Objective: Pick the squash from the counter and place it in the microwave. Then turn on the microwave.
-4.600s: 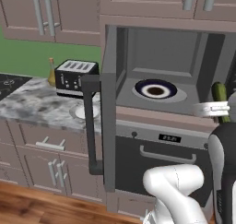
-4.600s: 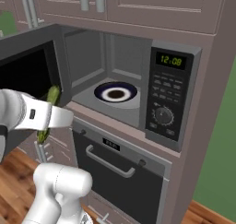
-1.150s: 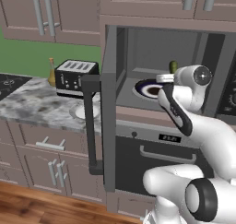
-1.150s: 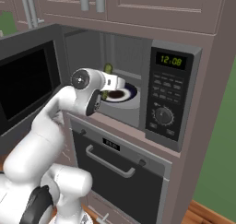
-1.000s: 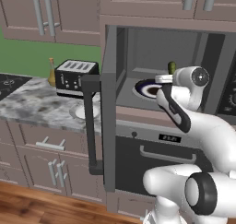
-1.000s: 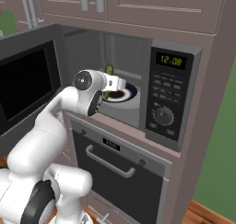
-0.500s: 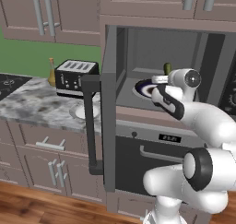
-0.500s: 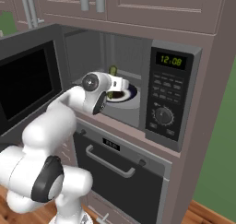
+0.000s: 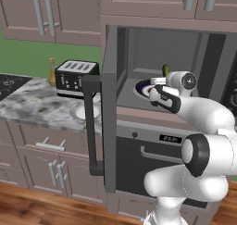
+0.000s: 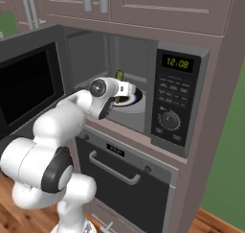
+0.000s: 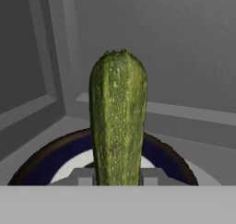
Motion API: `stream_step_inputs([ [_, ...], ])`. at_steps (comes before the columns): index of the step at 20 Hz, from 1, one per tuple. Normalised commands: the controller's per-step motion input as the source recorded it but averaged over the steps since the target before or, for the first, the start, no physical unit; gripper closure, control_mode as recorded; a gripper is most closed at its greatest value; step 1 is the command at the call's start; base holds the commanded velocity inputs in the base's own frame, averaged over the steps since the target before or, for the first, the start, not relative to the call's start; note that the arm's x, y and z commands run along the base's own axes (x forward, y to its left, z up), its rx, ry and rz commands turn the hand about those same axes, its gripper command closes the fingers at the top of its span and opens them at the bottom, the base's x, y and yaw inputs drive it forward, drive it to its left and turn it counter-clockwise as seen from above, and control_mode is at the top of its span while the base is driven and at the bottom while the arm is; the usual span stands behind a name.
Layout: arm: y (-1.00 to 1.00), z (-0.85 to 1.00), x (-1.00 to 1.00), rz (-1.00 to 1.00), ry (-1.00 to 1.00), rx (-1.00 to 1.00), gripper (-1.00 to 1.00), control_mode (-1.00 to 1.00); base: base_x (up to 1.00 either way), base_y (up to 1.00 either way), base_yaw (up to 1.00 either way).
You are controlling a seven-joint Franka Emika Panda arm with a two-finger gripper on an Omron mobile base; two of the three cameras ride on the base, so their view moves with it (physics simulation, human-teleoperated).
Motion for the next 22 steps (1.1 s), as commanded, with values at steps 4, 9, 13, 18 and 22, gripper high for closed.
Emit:
stream_step_inputs([
  [4,-0.07,-0.01,0.14,0.00,0.00,0.00,1.00,-1.00,0.00,0.00,0.00],
  [9,0.00,-0.18,0.10,0.00,0.00,0.00,1.00,-1.00,0.00,0.00,0.00],
  [13,0.00,-0.18,0.12,0.00,0.00,0.00,1.00,-1.00,0.00,0.00,0.00],
  [18,0.00,-0.12,0.13,0.00,0.00,0.00,1.00,-1.00,0.00,0.00,0.00],
  [22,0.00,-0.10,0.10,0.00,0.00,0.00,1.00,-1.00,0.00,0.00,0.00],
])
